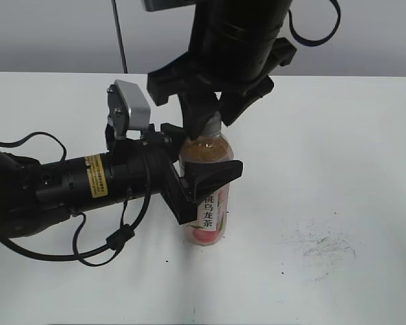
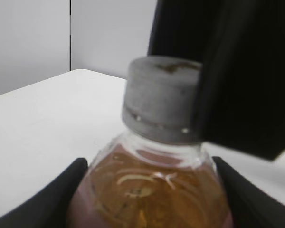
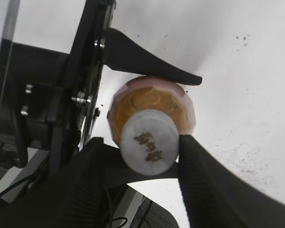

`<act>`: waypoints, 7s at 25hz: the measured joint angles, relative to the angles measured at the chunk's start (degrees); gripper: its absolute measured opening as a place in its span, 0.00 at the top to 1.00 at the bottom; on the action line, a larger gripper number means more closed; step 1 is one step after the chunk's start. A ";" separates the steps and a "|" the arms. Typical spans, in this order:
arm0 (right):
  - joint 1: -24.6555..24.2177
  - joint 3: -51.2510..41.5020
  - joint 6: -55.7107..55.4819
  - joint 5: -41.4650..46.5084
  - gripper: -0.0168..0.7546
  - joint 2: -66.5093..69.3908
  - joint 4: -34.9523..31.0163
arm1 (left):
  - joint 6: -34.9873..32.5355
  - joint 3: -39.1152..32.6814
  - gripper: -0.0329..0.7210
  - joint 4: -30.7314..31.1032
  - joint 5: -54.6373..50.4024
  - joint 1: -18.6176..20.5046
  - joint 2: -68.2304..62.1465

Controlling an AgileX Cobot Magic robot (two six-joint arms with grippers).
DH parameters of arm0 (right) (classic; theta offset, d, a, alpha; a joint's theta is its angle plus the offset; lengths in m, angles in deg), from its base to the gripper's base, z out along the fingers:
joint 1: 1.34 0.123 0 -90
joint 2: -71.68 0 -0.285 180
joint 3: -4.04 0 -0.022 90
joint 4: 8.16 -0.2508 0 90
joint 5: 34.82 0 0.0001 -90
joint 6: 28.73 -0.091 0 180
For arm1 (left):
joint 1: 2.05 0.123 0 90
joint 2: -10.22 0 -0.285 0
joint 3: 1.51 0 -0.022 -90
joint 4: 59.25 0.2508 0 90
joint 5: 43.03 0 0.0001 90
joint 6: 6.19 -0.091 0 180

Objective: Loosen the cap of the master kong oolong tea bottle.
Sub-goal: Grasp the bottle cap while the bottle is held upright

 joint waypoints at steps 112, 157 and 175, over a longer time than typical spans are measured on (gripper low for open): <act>0.67 0.03 62.04 -0.18 0.63 0.74 1.95 | -0.83 0.07 0.36 1.67 0.29 0.00 0.00; 0.52 0.08 10.19 -0.07 0.28 0.83 0.67 | -0.80 0.07 0.36 2.30 0.43 0.05 0.00; 0.52 0.08 26.13 -0.07 0.62 0.83 0.63 | -0.81 0.07 0.36 2.22 0.43 0.05 0.00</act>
